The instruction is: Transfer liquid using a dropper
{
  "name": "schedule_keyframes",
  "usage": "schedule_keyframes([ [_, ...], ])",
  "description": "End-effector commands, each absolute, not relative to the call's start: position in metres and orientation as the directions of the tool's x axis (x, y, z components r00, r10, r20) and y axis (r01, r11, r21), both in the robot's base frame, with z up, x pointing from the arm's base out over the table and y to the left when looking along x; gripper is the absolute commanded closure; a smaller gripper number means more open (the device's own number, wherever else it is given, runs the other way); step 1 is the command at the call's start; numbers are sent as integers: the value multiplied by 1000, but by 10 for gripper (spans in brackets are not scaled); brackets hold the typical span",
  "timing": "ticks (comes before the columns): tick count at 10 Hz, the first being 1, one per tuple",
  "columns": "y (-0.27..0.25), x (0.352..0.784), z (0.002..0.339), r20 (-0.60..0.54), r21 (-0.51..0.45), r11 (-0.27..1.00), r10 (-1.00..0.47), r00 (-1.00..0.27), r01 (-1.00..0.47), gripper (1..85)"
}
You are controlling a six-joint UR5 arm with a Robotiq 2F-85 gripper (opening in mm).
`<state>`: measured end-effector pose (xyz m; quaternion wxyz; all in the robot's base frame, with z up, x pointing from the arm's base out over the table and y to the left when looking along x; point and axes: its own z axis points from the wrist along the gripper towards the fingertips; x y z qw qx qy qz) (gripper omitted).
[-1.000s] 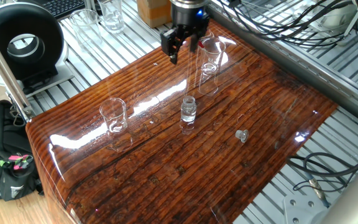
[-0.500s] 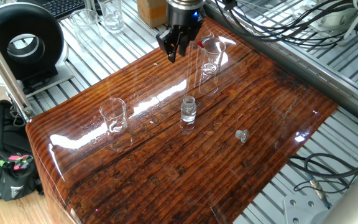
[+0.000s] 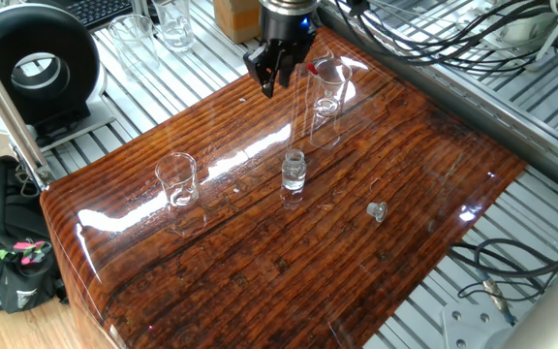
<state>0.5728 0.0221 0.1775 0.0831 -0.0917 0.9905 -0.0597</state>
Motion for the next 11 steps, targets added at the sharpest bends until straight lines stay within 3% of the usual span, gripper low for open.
schedule_keyframes([
  [1,10,581,180,-154,-215,936,-313,-937,-277,837],
  [3,-18,584,185,-107,-275,893,-398,-911,-357,837],
  [5,-26,577,179,-76,-164,891,-440,-895,-424,837],
  [7,-56,574,188,-42,-187,876,-460,-887,-445,837],
  [9,-48,571,158,-123,-94,873,-487,-865,-478,837],
  [11,-57,563,150,-116,-104,815,-579,-807,-570,837],
])
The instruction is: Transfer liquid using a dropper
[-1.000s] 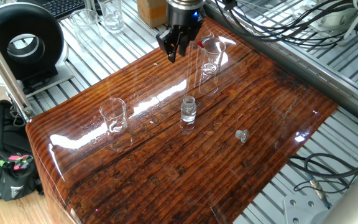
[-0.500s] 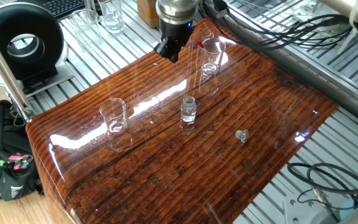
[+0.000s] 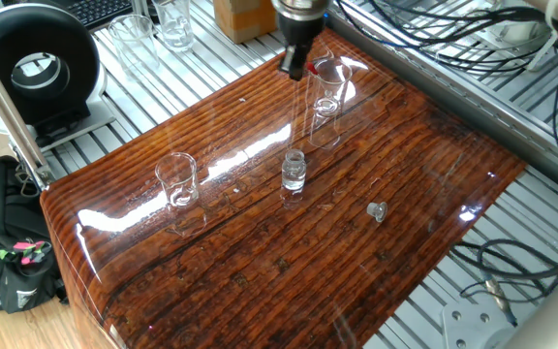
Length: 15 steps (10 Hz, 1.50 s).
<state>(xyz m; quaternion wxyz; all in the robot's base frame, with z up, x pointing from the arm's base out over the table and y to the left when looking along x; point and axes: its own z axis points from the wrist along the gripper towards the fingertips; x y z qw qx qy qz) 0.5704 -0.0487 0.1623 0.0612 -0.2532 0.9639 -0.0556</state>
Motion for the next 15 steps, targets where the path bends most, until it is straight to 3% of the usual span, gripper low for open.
schedule_keyframes([
  [1,-61,558,154,-115,-90,785,-619,-777,-612,837],
  [3,-76,572,169,-133,-165,723,-691,-711,-671,837],
  [6,-49,580,176,-212,-112,743,-667,-714,-660,837],
  [9,-80,535,170,-11,-84,815,-576,-817,-573,840],
  [10,-77,517,169,36,-34,827,-560,-828,-561,840],
  [12,-70,515,169,25,-8,822,-570,-821,-570,840],
  [13,-90,505,171,95,-56,852,-514,-852,-520,840],
  [14,-78,521,174,-4,-50,890,-454,-891,-453,840],
  [15,-82,532,174,-3,-60,823,-566,-824,-565,840],
])
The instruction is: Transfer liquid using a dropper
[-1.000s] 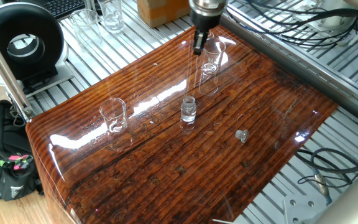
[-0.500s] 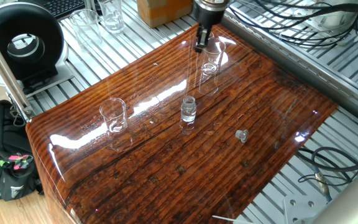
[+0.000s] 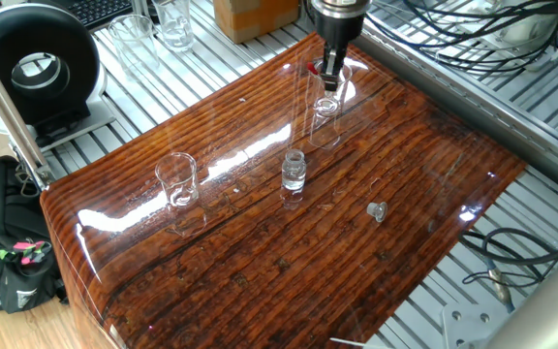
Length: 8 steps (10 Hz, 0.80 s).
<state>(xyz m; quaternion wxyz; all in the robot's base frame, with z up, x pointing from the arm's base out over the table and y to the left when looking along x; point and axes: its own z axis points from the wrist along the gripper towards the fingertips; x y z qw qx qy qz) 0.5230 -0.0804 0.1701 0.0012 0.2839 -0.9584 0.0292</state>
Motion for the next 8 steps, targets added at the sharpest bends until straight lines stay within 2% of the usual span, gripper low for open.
schedule_keyframes([
  [1,-81,549,176,-38,-31,789,-615,-788,-614,837],
  [2,-82,572,182,-76,-18,762,-647,-759,-648,810],
  [3,-98,597,187,-65,-58,748,-663,-745,-661,810],
  [6,-118,631,173,-26,-123,771,-632,-774,-625,833],
  [7,-118,657,166,-82,-160,762,-643,-761,-627,833],
  [8,-110,662,158,-103,-131,760,-649,-754,-637,837],
])
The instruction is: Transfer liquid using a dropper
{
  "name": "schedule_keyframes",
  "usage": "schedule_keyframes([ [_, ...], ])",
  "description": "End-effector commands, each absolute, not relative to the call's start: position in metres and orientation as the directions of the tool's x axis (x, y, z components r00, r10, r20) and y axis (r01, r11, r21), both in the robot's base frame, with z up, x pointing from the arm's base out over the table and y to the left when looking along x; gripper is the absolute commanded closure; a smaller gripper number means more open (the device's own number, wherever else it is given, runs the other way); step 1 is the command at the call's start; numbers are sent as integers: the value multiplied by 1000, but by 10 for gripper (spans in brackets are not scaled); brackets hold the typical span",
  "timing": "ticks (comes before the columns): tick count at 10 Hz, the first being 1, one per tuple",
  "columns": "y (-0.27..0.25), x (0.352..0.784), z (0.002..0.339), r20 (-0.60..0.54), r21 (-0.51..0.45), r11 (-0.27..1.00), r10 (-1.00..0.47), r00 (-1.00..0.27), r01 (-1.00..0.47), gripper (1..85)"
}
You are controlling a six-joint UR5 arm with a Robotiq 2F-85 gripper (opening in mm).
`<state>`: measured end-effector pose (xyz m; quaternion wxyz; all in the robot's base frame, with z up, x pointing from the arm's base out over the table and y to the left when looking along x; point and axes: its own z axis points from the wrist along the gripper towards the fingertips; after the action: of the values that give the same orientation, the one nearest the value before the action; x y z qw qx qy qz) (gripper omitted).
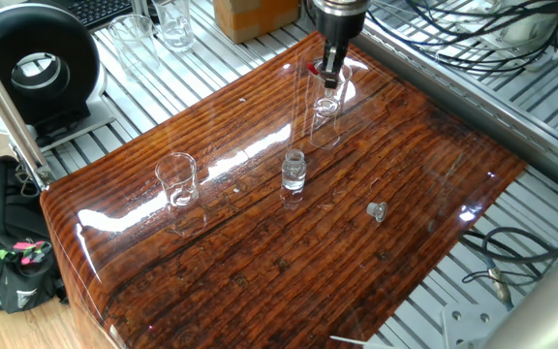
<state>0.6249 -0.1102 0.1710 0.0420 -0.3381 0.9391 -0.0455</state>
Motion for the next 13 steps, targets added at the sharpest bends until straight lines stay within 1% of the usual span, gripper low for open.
schedule_keyframes([
  [1,-108,669,152,-123,-128,756,-654,-746,-642,837],
  [2,-113,669,147,-118,-125,750,-661,-741,-649,810],
  [3,-120,660,144,-97,-98,748,-663,-742,-656,633],
  [4,-128,665,143,-95,-109,738,-674,-732,-666,580],
  [5,-124,668,143,-104,-106,735,-678,-728,-670,517],
  [7,-119,682,142,-122,-136,731,-682,-721,-668,523],
  [9,-120,685,125,-123,-114,735,-679,-724,-669,523],
  [11,-137,675,115,-76,-112,738,-674,-734,-666,523],
  [13,-137,656,117,-48,-61,747,-665,-745,-663,510],
])
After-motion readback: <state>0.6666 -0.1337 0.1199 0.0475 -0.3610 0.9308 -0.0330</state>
